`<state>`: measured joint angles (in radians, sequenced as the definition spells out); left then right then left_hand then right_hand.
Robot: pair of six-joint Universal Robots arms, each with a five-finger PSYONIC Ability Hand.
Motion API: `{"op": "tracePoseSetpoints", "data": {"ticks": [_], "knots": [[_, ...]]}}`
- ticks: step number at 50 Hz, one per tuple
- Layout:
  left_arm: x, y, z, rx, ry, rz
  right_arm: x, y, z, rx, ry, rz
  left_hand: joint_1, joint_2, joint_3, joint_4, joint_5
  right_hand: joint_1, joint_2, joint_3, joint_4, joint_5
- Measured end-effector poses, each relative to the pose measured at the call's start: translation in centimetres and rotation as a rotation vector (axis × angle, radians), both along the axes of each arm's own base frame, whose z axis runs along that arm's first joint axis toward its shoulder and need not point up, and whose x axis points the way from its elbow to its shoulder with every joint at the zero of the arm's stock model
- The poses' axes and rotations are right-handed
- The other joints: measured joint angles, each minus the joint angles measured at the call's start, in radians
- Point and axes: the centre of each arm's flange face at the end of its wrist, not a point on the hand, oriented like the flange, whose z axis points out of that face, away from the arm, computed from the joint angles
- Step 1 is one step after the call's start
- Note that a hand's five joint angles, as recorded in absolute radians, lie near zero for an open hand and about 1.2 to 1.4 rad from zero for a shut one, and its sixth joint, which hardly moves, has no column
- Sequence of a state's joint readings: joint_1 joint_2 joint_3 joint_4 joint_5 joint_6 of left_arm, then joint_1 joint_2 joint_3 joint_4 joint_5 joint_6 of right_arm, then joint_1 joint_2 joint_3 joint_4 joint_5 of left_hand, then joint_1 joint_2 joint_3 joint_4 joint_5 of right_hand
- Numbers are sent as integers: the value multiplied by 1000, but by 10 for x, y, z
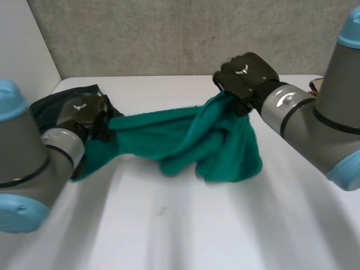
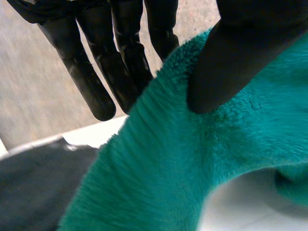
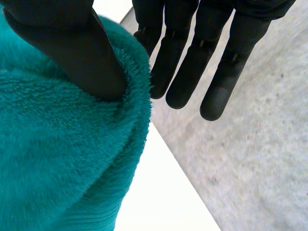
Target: Fold the laundry.
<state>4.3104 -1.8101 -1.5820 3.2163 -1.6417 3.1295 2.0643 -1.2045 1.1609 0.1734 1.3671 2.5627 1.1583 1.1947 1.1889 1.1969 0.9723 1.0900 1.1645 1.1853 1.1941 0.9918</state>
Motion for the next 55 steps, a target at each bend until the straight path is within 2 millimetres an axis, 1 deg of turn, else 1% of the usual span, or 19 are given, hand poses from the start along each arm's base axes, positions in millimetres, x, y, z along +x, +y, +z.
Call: {"op": "tracePoseSetpoints", "data": {"ticks": [3, 6, 10, 13, 17, 19, 22, 24, 26, 29, 31, 33, 35, 39, 44, 48, 51, 54, 55], "knots": [[7, 2, 7, -25, -75, -42, -10, -7, -10, 9, 74, 0, 0, 1, 0, 0, 0, 5, 0, 0, 0, 6], [8, 3, 0, 2, -149, -85, -16, -12, -25, 40, 123, -2, 0, 1, 0, 0, 0, 5, 0, 0, 0, 7], [8, -2, -26, 102, -253, -98, -19, -16, -54, 105, 204, -3, 0, 1, 0, 0, 0, 5, 0, 0, 0, 7], [7, -12, -54, 189, -382, -87, -21, -22, -81, 141, 319, -6, 0, 1, 0, 0, 0, 5, 0, 0, 0, 7], [4, -35, -59, 165, -467, -51, -17, -44, -84, 67, 354, -52, 0, 1, 1, 4, 0, 11, 0, 0, 0, 13], [0, -49, -50, 111, -471, -30, -13, -62, -75, -14, 324, -99, 0, 1, 1, 4, 0, 23, 6, 0, 0, 19], [-8, -74, -21, -28, -409, -5, -4, -93, -47, -190, 201, -188, 0, 2, 1, 4, 0, 23, 10, 3, 0, 19], [-15, -87, 7, -149, -328, 0, 0, -109, -20, -330, 81, -236, 0, 2, 1, 4, 1, 23, 10, 3, 0, 19], [-21, -98, 44, -304, -213, -5, 4, -121, 16, -506, -78, -267, 0, 2, 1, 4, 0, 23, 10, 3, 0, 20], [-25, -104, 82, -461, -90, -13, 6, -123, 50, -678, -231, -264, 0, 2, 1, 4, 11, 23, 10, 3, 0, 26], [-25, -104, 104, -554, -13, -13, 7, -120, 64, -760, -299, -246, 0, 2, 1, 4, 15, 23, 10, 3, 0, 29], [-24, -104, 114, -600, 32, -8, 7, -115, 69, -795, -326, -226, 0, 2, 1, 4, 15, 23, 10, 3, 0, 30], [-23, -104, 115, -606, 42, -5, 7, -113, 68, -798, -329, -219, 0, 2, 1, 4, 15, 23, 10, 3, 0, 30], [-18, -104, 96, -554, 39, 10, 4, -104, 45, -718, -277, -197, 0, 4, 3, 4, 15, 23, 10, 3, 0, 30], [-15, -100, 34, -376, -45, 2, -3, -90, -9, -531, -167, -189, 0, 5, 4, 4, 15, 23, 10, 3, 0, 30], [-15, -90, -32, -209, -145, -26, -10, -73, -63, -363, -71, -176, 0, 5, 4, 4, 15, 23, 10, 3, 0, 30], [-15, -83, -72, -123, -210, -49, -13, -60, -97, -265, -8, -160, -2, -7, -5, -9, 12, 23, 10, 3, 0, 30], [-16, -78, -102, -68, -266, -68, -15, -46, -129, -185, 64, -140, -113, -150, -133, -142, -91, 23, 10, 3, 1, 30], [-16, -77, -111, -54, -286, -74, -15, -41, -141, -160, 95, -132, -237, -255, -246, -250, -198, 23, 10, 3, 1, 30]]}}
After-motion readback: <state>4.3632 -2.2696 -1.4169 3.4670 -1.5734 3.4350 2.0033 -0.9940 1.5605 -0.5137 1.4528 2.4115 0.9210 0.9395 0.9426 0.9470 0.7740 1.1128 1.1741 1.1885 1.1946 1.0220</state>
